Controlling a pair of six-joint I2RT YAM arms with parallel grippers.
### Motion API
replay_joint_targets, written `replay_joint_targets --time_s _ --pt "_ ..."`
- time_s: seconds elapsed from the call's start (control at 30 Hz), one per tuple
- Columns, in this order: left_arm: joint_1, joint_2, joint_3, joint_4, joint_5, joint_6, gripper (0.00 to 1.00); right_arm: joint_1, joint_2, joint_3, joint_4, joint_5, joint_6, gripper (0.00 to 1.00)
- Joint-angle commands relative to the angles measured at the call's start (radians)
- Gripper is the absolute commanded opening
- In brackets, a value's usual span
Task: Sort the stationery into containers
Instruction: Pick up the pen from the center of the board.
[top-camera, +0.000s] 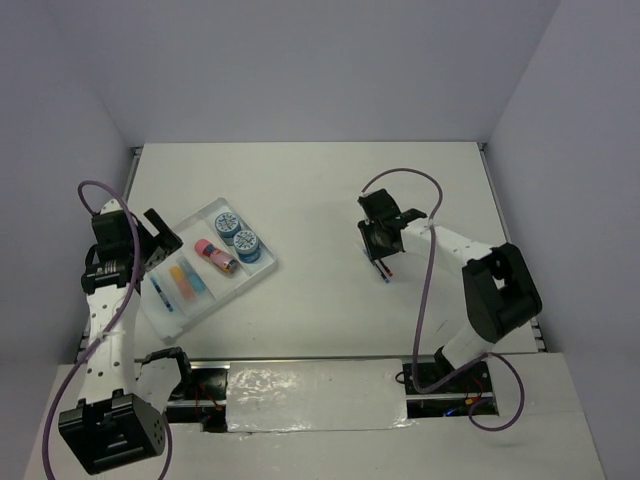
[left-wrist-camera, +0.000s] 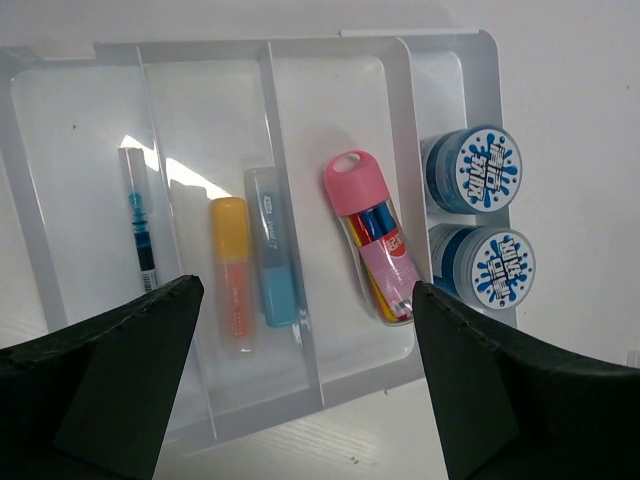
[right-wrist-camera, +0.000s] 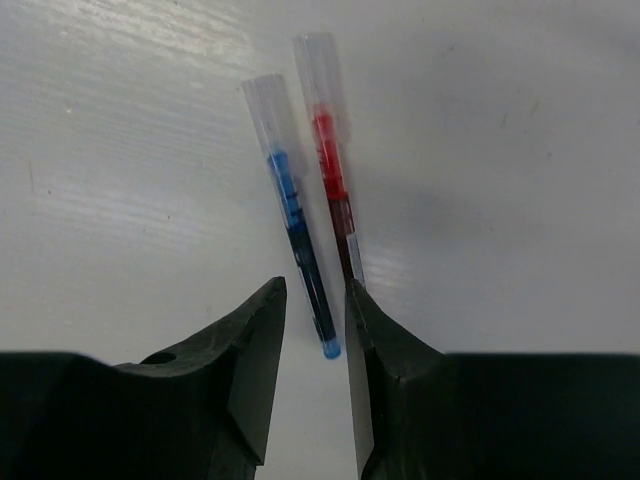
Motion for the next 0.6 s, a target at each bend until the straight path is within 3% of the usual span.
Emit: replay_joint_targets --time_s 0.0,0.57 --pt "-0.006 0.023 0.013 0.031 0.052 0.033 0.99 -0.005 0.056 0.076 0.035 -0.006 -0.062 0.38" --pt "-0.007 0.058 0.011 0.036 0.081 0.042 0.99 -0.005 0.197 0.066 0.092 -0.106 -0.048 0.36"
